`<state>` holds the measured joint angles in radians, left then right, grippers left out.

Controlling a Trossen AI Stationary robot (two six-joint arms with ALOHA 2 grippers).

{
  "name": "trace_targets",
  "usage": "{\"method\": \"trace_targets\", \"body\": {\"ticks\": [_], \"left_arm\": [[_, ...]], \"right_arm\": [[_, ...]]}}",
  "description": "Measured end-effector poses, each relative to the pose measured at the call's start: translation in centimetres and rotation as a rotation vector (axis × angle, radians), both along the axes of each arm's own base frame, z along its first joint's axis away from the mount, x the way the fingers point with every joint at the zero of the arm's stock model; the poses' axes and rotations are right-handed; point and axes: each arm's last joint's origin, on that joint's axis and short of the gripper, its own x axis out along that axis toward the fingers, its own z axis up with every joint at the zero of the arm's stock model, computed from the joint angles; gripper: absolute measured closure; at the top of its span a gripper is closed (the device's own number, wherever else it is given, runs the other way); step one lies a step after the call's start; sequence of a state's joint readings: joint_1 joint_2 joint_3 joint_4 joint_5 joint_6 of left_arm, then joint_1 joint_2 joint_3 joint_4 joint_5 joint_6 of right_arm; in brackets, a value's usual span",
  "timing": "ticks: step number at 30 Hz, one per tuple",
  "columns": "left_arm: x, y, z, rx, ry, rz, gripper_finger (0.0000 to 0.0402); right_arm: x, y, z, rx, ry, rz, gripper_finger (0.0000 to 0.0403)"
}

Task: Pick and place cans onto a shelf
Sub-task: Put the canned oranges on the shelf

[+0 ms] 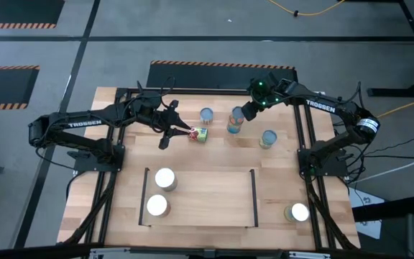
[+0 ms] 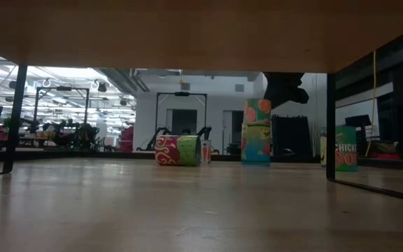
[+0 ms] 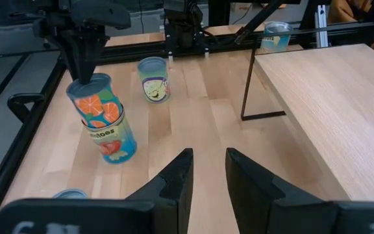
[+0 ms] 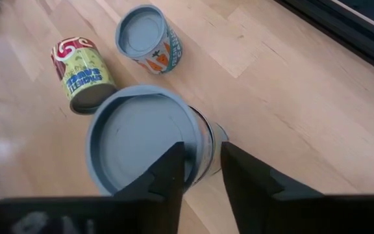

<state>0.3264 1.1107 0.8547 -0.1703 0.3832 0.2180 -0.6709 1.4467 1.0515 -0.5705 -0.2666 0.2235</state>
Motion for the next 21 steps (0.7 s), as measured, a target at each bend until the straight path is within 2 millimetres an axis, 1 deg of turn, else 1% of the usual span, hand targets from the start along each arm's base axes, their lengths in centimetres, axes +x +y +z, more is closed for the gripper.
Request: {"method": "trace_targets", "body": {"ticks": [5, 13, 16, 21], "left_arm": [[0.00, 0.00, 0.00, 0.000, 0.000, 0.000, 0.0318], [0.00, 0.00, -0.01, 0.000, 0.000, 0.000, 0.0318], [0.00, 0.00, 0.00, 0.000, 0.000, 0.000, 0.0318], [0.00, 0.00, -0.01, 0.000, 0.000, 0.000, 0.0318]], "right_arm": [[-0.01, 0.00, 0.03, -0.001, -0.002, 0.000, 0.0342], [0.00, -0.01, 0.03, -0.002, -0.002, 0.000, 0.0382], [0.00, -0.01, 0.03, -0.001, -0.002, 0.000, 0.0390], [0.00, -0.01, 0.03, -0.002, -0.002, -0.001, 0.0390]]}}
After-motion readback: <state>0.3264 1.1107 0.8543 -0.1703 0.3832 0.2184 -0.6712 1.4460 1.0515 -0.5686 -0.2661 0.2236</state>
